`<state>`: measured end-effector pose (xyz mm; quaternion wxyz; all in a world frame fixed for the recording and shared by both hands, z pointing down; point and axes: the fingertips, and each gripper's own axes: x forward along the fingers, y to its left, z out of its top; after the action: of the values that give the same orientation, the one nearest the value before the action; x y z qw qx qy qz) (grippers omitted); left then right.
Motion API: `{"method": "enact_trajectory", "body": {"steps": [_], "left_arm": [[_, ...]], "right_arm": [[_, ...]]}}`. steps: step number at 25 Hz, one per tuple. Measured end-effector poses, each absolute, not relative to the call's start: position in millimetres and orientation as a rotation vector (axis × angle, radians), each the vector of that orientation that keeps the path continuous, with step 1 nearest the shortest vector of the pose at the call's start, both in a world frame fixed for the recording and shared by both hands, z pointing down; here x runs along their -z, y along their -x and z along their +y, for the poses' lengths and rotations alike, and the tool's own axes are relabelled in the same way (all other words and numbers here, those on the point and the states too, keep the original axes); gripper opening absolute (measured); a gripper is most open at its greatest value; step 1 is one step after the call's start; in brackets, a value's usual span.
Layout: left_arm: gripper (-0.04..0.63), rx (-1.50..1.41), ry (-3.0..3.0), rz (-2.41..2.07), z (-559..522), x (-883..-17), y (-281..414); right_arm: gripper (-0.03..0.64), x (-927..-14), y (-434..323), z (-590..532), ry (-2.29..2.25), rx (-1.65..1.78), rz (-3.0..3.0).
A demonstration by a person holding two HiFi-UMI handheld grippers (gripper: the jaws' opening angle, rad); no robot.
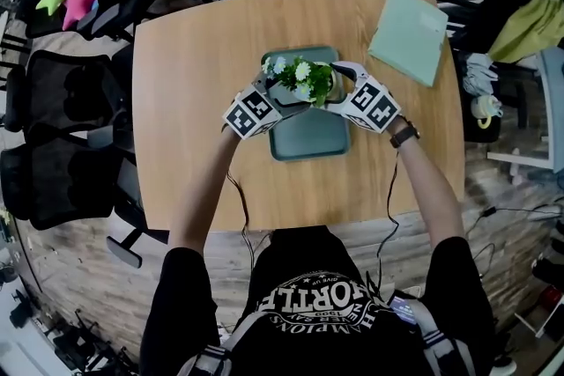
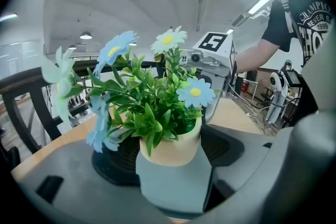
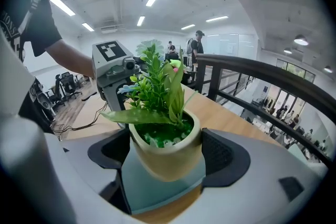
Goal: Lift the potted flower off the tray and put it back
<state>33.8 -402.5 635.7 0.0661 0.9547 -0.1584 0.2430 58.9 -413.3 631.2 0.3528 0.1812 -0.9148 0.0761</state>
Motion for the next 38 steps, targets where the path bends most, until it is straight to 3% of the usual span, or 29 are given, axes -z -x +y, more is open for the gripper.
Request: {"method": "enact_trajectory", "body": {"steps": [25, 38], "left_arm": [[0.376, -0.902, -2.812, -0.44, -400, -736, -37], [0.376, -0.832, -2.884, -0.459, -403, -733, -42]], "right_arm": [[0.454, -731, -61, -415, -0.478, -0.337, -2.345], [0.456, -732, -63, -417, -0.492, -0.318, -2.39]]}}
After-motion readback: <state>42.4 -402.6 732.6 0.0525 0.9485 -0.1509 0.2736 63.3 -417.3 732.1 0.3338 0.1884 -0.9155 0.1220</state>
